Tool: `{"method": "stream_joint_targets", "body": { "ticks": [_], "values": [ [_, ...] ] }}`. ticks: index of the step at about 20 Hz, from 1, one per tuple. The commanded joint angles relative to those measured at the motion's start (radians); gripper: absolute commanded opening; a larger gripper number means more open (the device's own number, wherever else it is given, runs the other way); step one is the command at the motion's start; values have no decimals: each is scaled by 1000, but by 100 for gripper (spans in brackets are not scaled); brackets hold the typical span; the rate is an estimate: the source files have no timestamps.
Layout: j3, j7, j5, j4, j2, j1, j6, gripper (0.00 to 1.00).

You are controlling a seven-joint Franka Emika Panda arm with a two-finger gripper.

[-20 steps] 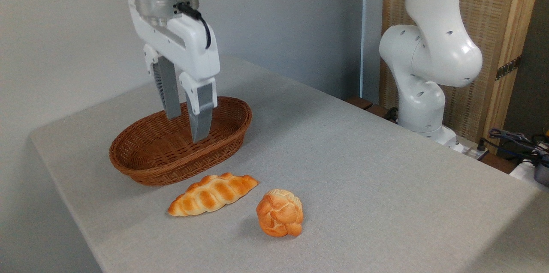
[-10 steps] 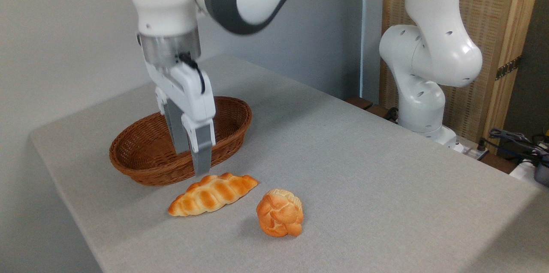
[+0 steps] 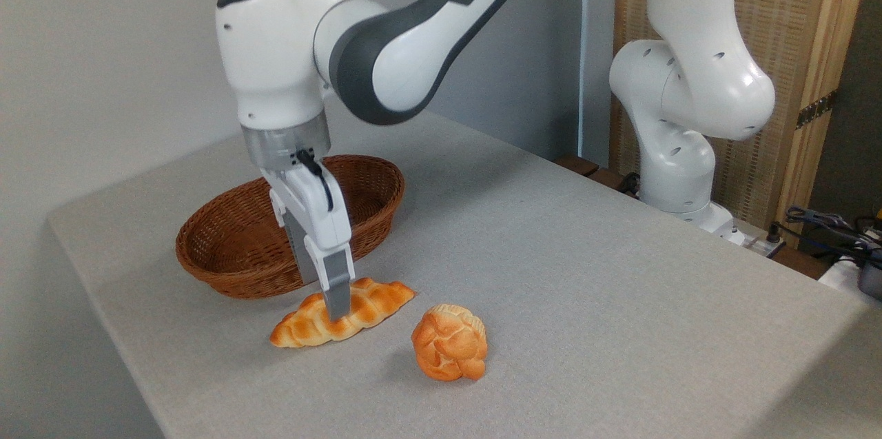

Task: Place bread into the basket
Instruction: 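Close the gripper on the middle of the croissant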

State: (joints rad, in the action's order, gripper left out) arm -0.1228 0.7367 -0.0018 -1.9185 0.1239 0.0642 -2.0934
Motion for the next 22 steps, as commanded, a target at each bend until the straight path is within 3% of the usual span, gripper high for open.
{"method": "stream_joint_targets", "body": {
  "ticks": [1,7,9,10,11,13,15,22],
  "values": [
    [-24,10,12,-10,25,-1,-27,100],
    [-43,10,95,-39,31,-1,-28,98],
    [-43,10,124,-40,33,-1,-28,82],
    [-43,12,126,-39,34,-1,-28,66],
    [-43,12,126,-39,34,-1,-30,57],
    [-44,12,126,-40,39,-1,-36,31],
    [-43,15,126,-39,39,-1,-36,21],
    [-43,41,126,-37,37,-1,-34,16]
  ]
}}
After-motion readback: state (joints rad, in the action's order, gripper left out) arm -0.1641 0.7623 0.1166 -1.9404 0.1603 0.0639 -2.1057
